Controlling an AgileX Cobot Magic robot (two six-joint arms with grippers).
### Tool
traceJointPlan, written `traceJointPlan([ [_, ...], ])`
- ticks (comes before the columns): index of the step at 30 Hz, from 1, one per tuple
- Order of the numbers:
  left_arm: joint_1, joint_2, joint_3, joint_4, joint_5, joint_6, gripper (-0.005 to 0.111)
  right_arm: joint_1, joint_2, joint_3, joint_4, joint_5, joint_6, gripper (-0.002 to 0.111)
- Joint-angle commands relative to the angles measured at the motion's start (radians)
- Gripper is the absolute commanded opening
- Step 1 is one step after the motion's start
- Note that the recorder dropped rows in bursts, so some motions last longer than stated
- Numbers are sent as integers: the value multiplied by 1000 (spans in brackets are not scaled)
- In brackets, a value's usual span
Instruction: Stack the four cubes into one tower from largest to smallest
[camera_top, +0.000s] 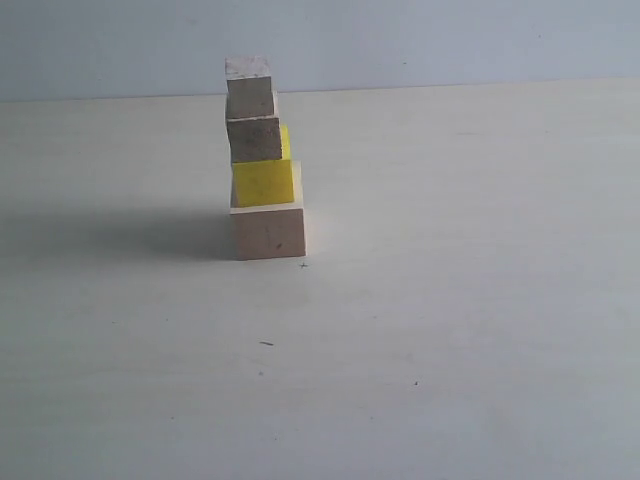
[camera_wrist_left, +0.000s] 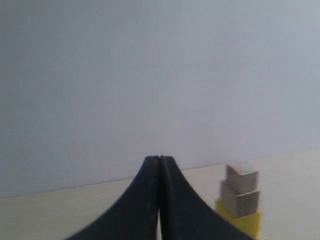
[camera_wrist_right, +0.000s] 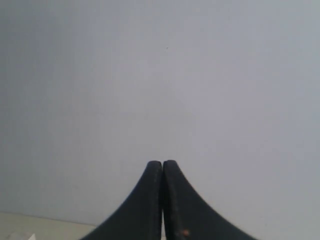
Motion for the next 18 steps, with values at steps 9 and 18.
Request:
traceJointPlan([
  [9, 224, -273, 1, 146, 244, -81, 0, -2, -6, 6, 1, -79, 54, 0],
  [18, 313, -273, -3, -26, 287, 35, 0, -2, -146, 117, 1, 207, -32, 0],
])
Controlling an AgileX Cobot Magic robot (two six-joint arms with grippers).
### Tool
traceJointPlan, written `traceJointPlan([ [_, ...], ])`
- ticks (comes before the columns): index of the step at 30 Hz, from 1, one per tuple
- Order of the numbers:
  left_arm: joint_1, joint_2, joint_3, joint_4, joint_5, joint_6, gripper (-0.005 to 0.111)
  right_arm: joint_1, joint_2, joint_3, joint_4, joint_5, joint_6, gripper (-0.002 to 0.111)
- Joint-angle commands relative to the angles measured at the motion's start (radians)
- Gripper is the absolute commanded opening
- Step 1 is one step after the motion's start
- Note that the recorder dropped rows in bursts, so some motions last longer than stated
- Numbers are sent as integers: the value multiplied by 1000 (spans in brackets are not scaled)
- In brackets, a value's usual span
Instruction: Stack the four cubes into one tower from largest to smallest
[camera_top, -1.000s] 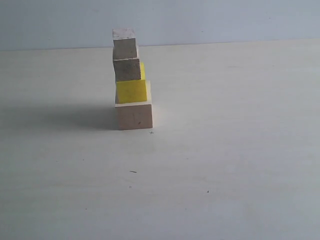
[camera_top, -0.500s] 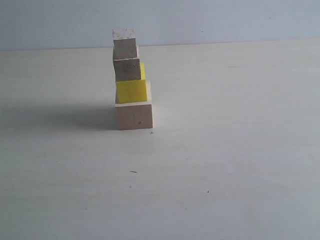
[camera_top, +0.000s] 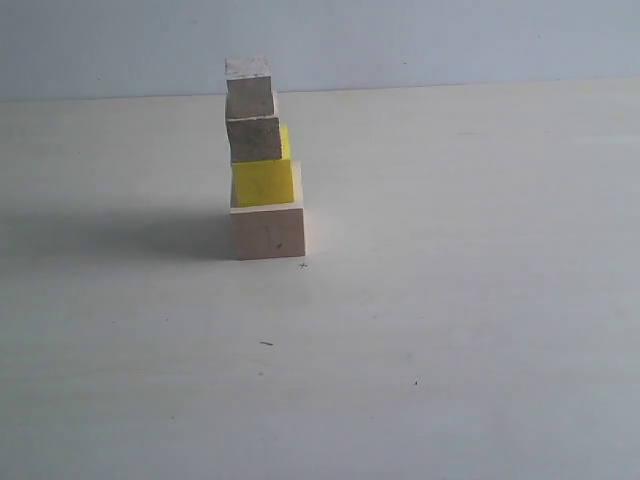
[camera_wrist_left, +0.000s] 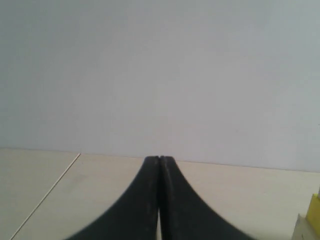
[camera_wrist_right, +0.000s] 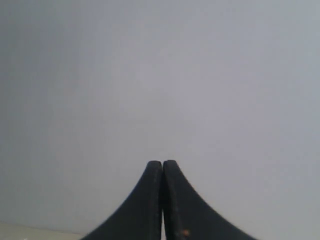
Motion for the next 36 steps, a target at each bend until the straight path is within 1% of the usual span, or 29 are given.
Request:
traceJointPlan([
  [1, 33, -2, -3, -67, -7, 22, 0, -2, -90, 92, 1, 196, -53, 0],
  [4, 46, -2, -3, -89, -26, 46, 0, -2, -155, 136, 1, 152, -129, 0],
  [7, 49, -2, -3, -91, -36, 46, 0, -2, -237, 153, 1, 150, -165, 0],
  [16, 49, -2, -3, -91, -36, 51, 0, -2, -525, 111, 1, 150, -323, 0],
  [20, 49, -2, -3, -96, -49, 65, 0, -2, -546, 100, 1, 178, -389, 0],
  [26, 49, -2, -3, -129, -51, 74, 0, -2, -546, 91, 1, 178, -375, 0],
  [30, 49, -2, 1, -136, -13, 74, 0, -2, -546, 91, 1, 169, -256, 0],
  [36, 49, -2, 1, -138, 79, 72, 0, -2, -546, 91, 1, 169, -101, 0],
])
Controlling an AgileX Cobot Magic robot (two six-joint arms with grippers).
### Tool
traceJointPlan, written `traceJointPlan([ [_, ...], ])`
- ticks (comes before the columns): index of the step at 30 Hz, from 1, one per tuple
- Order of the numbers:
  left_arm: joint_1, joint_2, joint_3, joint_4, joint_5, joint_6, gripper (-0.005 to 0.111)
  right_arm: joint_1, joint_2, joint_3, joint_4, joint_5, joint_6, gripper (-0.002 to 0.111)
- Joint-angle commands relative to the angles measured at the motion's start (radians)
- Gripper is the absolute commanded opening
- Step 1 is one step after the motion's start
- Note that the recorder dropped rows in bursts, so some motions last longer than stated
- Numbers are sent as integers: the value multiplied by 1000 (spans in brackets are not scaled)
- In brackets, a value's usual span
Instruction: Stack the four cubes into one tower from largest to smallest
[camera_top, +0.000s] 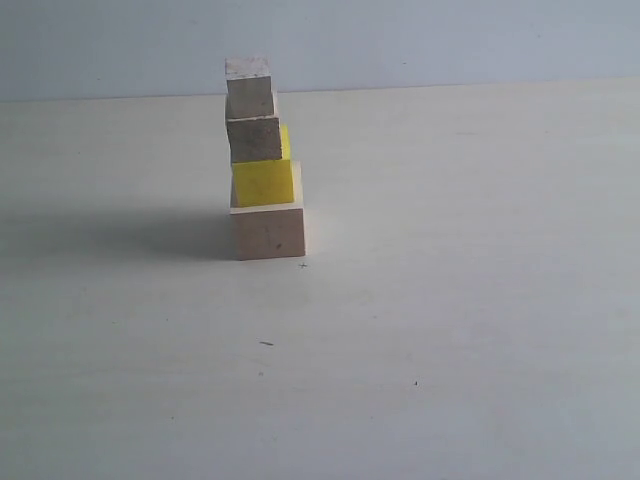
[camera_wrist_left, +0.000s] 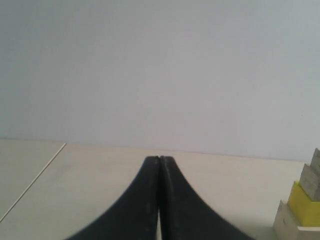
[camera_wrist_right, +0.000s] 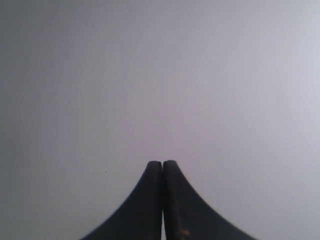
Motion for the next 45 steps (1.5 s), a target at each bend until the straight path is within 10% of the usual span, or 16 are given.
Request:
traceJointPlan([
  [1, 0, 0, 4, -15, 91, 2, 0, -2, -2, -1, 1, -6, 126, 0],
  [13, 0, 0, 174, -170, 76, 2, 0, -2, -2, 418, 1, -226, 124, 0],
  [31, 0, 0, 394, -226, -377, 0, 0, -2, -2, 420, 1, -250, 206, 0],
  [45, 0, 0, 429, -193, -399, 27, 0, -2, -2, 420, 1, -252, 204, 0],
])
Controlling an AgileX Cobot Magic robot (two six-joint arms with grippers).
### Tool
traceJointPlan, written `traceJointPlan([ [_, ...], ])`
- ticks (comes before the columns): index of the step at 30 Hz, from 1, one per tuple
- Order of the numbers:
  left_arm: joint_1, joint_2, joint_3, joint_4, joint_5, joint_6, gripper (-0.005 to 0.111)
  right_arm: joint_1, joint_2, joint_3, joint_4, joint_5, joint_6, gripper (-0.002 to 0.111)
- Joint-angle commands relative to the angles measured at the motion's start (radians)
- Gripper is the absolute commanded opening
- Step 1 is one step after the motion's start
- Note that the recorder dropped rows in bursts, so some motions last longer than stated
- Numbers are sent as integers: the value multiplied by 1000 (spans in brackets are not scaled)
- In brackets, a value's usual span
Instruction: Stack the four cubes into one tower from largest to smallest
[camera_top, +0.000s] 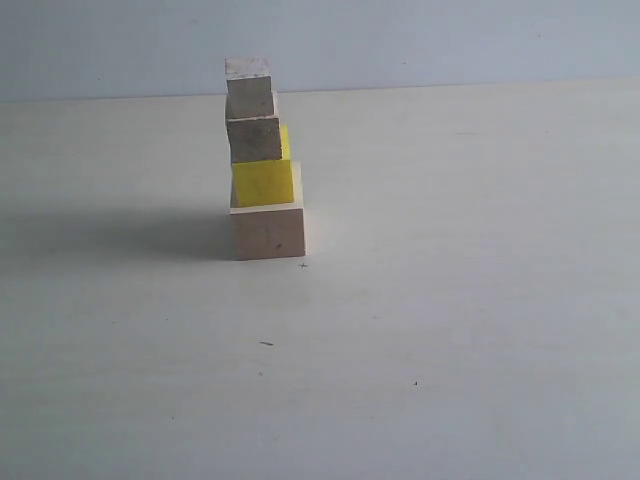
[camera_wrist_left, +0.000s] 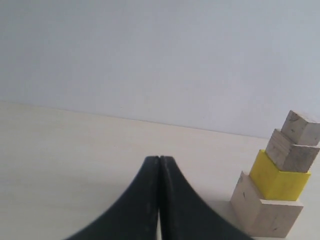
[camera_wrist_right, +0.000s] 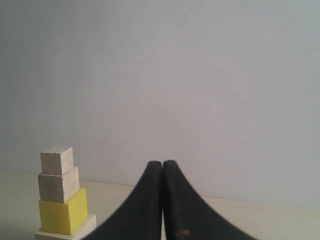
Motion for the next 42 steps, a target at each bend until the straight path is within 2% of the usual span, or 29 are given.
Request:
traceJointPlan([
  [1, 0, -3, 4, 17, -10, 17, 0, -2, -4, 5, -1, -4, 1, 0],
  [6, 0, -3, 12, 34, -55, 48, 0, -2, -4, 5, -1, -4, 1, 0],
  [10, 0, -3, 123, 37, -136, 48, 0, -2, -4, 5, -1, -4, 1, 0],
  [16, 0, -3, 249, 28, -175, 39, 0, -2, -4, 5, -1, -4, 1, 0],
  [24, 0, -3, 250, 28, -143, 46, 0, -2, -4, 5, -1, -4, 1, 0],
  [27, 0, -3, 250, 28, -67, 67, 0, -2, -4, 5, -1, -4, 1, 0],
  [42, 0, -3, 250, 28, -67, 70, 0, -2, -4, 5, -1, -4, 1, 0],
])
